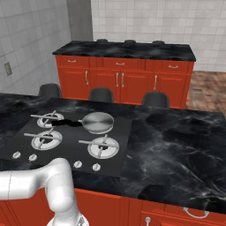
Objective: Pick the croissant and place it on the pan. Then turn on the stove to warm the croissant.
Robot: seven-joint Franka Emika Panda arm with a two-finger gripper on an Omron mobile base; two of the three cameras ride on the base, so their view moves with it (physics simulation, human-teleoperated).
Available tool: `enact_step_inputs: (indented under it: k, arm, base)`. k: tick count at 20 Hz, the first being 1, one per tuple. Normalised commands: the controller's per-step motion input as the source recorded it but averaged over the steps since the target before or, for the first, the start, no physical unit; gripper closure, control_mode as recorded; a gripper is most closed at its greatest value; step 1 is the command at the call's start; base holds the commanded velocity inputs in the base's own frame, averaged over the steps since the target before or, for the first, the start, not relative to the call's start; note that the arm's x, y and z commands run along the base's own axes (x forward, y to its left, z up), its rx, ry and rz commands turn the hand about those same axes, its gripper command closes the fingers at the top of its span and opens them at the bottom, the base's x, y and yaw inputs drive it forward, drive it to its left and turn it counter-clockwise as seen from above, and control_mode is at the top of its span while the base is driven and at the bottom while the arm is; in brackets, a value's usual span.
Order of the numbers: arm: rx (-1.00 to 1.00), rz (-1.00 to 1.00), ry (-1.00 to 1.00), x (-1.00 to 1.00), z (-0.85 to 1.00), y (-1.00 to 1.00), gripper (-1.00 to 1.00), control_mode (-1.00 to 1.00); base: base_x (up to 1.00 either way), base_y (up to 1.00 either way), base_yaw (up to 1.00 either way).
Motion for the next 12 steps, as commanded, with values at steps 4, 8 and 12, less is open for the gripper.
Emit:
enact_step_inputs:
  k: [4,8,12]
  arm:
    - [0.00,0.00,0.00,-0.01,0.00,0.20,1.00,-1.00]
    - [0.00,0.00,0.00,-0.02,0.01,0.07,1.00,-1.00]
    - [0.01,0.00,-0.15,-0.06,0.71,0.00,1.00,-1.00]
  base:
    - [0.00,0.00,0.00]
    - [0.00,0.00,0.00]
    - [0.00,0.00,0.00]
